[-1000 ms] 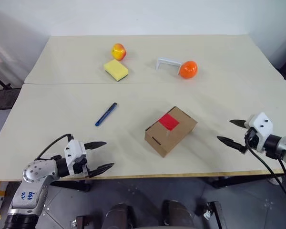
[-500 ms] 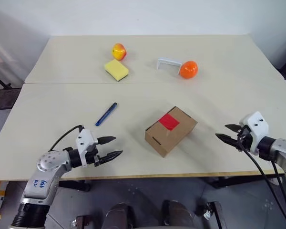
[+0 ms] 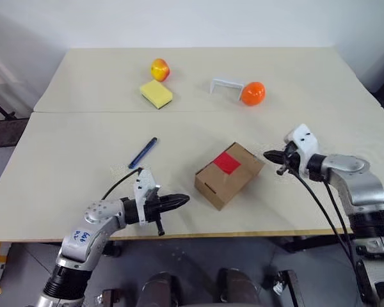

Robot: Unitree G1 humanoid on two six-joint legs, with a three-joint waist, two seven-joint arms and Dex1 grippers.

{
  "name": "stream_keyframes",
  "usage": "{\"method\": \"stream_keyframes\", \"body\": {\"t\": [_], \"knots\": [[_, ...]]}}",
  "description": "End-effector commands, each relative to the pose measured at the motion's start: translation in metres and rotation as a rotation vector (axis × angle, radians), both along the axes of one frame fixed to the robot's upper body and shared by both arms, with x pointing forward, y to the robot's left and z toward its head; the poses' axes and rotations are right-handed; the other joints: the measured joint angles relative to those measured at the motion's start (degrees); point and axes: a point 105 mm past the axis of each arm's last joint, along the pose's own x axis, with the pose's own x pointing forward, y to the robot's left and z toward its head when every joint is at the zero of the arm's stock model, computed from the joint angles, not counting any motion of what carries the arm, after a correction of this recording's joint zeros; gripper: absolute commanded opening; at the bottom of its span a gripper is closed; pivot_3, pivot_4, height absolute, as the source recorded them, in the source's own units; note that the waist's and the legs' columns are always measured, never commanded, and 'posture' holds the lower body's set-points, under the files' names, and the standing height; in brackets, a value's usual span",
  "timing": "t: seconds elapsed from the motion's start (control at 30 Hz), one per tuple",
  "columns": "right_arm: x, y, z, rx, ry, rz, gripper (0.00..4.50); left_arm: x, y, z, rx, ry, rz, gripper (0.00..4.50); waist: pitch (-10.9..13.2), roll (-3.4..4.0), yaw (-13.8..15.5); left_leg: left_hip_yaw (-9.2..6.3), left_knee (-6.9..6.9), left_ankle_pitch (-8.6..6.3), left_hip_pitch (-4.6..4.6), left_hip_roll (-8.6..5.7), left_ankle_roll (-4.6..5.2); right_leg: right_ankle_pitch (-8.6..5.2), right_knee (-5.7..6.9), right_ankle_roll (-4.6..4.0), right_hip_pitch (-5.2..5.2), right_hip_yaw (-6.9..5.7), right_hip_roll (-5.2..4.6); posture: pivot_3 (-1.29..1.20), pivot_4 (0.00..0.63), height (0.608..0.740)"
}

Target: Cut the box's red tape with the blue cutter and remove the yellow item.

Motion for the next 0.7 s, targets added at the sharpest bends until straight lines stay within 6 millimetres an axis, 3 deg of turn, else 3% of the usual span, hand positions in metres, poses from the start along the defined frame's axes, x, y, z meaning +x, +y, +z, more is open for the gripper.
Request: {"method": "stream_keyframes", "body": {"t": [0.03, 0.23, 0.47, 0.7], "knots": [[0.002, 0.018, 0.014, 0.003, -0.019, 0.106, 0.00, 0.010, -0.016, 0.009, -0.012, -0.067, 0.026, 0.03, 0.0, 0.00, 0.1, -0.06, 0.02, 0.00, -0.01, 0.03, 0.00, 0.00, 0.04, 0.00, 0.00, -0.04, 0.01, 0.00, 0.150, 0.740], [-0.028, 0.027, 0.010, -0.038, 0.062, 0.220, 0.00, 0.044, -0.026, 0.008, 0.023, -0.122, 0.088, 0.03, 0.0, -0.01, 1.0, -0.20, 0.10, -0.03, -0.14, -0.01, 0.03, 0.00, 0.06, 0.00, 0.01, -0.17, -0.01, 0.00, 0.150, 0.740], [-0.066, 0.027, -0.006, -0.096, 0.108, 0.219, 0.00, 0.082, -0.031, 0.011, 0.043, -0.180, 0.118, 0.03, 0.0, -0.07, 1.2, -0.15, 0.19, -0.04, -0.13, 0.00, 0.05, 0.01, 0.08, 0.01, 0.01, -0.16, 0.00, 0.00, 0.150, 0.740], [-0.093, 0.031, 0.000, -0.129, 0.096, 0.172, 0.00, 0.086, -0.054, 0.013, 0.042, -0.215, -0.037, 0.03, 0.0, -0.15, 1.6, -0.15, 0.18, -0.05, -0.20, -0.09, 0.05, 0.01, 0.03, 0.03, -0.04, -0.18, -0.01, 0.00, 0.150, 0.740]]}}
